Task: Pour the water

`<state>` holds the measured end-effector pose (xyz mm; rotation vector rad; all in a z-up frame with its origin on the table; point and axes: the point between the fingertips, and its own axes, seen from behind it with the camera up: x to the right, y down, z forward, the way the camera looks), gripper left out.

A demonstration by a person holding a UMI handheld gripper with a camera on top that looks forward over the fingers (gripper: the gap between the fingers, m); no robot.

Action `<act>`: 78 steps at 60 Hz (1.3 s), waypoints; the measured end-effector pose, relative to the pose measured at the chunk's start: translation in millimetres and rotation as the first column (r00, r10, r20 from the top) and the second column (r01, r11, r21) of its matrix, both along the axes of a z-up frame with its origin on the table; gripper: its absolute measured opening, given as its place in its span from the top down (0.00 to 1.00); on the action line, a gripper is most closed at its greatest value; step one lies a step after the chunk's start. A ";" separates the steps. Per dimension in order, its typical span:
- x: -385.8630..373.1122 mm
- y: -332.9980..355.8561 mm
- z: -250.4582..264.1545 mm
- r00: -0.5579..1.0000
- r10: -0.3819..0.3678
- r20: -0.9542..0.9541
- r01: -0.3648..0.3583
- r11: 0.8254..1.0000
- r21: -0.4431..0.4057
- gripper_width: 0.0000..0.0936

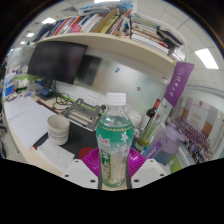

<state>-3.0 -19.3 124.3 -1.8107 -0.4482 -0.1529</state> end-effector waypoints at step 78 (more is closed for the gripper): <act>-83.5 70.9 26.4 0.754 0.190 0.629 -0.116 0.981 -0.158 0.65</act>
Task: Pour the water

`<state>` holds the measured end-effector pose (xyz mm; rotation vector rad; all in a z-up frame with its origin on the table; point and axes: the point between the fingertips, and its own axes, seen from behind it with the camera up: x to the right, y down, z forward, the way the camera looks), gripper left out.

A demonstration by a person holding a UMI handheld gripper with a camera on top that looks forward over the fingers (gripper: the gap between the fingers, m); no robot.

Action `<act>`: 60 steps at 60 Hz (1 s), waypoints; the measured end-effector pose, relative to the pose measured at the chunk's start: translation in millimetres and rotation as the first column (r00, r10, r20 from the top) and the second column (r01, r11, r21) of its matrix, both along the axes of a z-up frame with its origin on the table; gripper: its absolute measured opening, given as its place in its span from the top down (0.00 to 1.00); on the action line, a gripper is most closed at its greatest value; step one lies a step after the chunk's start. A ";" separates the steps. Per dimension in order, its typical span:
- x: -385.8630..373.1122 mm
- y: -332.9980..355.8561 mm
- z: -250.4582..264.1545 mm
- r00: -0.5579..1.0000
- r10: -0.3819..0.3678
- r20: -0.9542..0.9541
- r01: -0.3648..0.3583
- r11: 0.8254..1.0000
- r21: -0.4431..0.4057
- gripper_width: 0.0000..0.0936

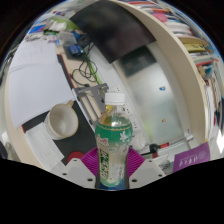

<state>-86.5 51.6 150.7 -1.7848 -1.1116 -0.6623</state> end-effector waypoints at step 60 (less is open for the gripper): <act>12.5 27.3 -59.4 0.484 -0.121 -0.867 0.253 0.967 0.006 0.52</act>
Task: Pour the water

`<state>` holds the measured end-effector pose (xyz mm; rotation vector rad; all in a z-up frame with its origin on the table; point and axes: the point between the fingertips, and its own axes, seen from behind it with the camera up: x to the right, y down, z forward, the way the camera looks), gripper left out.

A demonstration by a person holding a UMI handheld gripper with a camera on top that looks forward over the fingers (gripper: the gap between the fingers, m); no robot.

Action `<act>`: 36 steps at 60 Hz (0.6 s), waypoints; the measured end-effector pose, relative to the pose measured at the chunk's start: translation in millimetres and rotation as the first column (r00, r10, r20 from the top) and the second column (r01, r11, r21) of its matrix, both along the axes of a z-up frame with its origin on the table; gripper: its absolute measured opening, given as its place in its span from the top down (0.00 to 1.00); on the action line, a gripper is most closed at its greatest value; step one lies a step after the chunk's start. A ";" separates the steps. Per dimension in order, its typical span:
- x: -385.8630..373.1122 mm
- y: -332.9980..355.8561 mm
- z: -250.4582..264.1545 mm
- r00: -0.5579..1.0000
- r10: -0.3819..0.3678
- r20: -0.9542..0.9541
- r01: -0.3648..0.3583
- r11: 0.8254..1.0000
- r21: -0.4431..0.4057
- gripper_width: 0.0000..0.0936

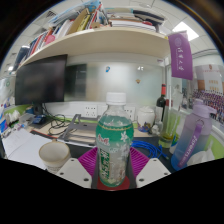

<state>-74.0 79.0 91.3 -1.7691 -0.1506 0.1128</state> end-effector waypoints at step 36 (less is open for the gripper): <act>-20.2 -123.8 59.8 0.986 -0.166 -0.015 0.159 0.968 -0.195 0.14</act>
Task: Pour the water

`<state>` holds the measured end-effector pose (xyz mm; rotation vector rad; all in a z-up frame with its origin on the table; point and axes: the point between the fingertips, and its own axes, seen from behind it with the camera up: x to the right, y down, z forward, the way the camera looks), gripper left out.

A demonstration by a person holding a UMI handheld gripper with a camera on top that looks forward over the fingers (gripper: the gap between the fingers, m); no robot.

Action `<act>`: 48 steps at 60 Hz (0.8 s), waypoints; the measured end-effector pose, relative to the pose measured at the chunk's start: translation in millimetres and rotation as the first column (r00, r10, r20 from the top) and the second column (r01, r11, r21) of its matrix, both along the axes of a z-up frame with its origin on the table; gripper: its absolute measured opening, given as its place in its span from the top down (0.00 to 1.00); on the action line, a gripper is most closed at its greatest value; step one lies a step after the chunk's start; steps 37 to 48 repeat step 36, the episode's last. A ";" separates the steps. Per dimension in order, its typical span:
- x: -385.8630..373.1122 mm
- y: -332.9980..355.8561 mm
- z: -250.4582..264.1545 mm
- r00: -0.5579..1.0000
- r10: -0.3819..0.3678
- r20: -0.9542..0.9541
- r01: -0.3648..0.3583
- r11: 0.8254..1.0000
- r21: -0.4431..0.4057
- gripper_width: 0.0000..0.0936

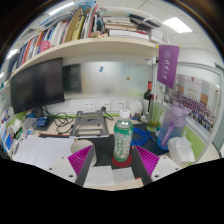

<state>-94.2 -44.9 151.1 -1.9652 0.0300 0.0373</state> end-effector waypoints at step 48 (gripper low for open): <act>-63.3 -51.4 85.0 1.000 0.009 0.026 -0.013 0.992 0.126 0.12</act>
